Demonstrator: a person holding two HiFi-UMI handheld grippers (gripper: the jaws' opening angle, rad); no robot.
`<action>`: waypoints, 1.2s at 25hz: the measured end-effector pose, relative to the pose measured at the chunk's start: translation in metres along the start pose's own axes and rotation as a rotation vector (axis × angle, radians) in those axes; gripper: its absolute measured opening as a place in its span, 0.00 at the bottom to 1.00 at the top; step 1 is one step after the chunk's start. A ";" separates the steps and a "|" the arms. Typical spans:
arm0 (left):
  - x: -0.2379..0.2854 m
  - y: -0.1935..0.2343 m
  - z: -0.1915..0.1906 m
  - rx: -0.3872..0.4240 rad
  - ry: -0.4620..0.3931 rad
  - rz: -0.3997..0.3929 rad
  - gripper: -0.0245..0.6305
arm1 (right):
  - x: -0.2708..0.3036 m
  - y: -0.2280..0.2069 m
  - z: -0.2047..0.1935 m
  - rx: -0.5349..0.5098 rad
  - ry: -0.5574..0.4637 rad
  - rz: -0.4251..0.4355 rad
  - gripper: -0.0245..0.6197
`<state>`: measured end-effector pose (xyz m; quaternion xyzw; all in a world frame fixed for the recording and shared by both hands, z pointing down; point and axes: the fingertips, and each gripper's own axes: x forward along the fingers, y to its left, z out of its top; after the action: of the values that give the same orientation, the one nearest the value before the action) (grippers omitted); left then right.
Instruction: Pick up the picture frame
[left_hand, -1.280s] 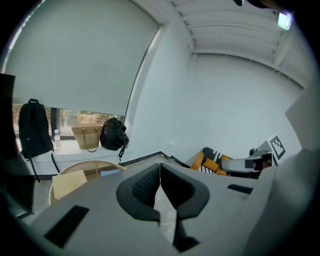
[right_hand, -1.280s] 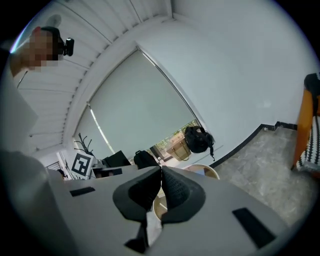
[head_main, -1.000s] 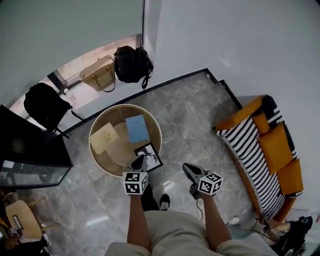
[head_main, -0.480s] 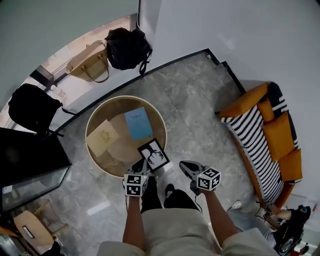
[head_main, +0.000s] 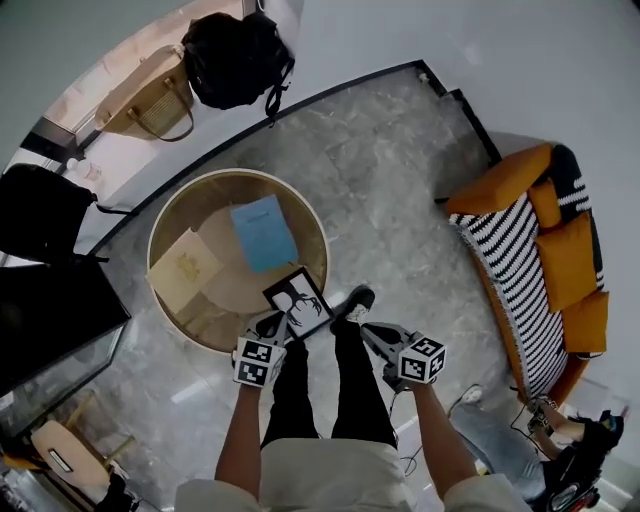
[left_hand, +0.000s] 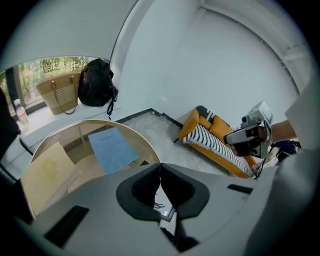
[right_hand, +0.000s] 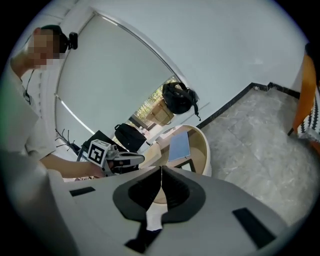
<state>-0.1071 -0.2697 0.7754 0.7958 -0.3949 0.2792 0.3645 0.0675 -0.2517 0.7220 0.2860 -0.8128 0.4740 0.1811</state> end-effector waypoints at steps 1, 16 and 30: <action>0.011 0.000 -0.004 -0.001 0.010 0.001 0.07 | 0.004 -0.009 -0.003 0.009 0.009 0.010 0.09; 0.141 -0.012 -0.061 -0.075 0.140 -0.058 0.07 | 0.109 -0.135 -0.076 0.040 0.199 0.097 0.09; 0.185 0.019 -0.122 -0.145 0.225 0.031 0.07 | 0.172 -0.168 -0.120 0.334 0.237 0.283 0.33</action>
<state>-0.0436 -0.2589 0.9884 0.7247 -0.3830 0.3432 0.4587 0.0443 -0.2621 0.9893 0.1377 -0.7283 0.6526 0.1573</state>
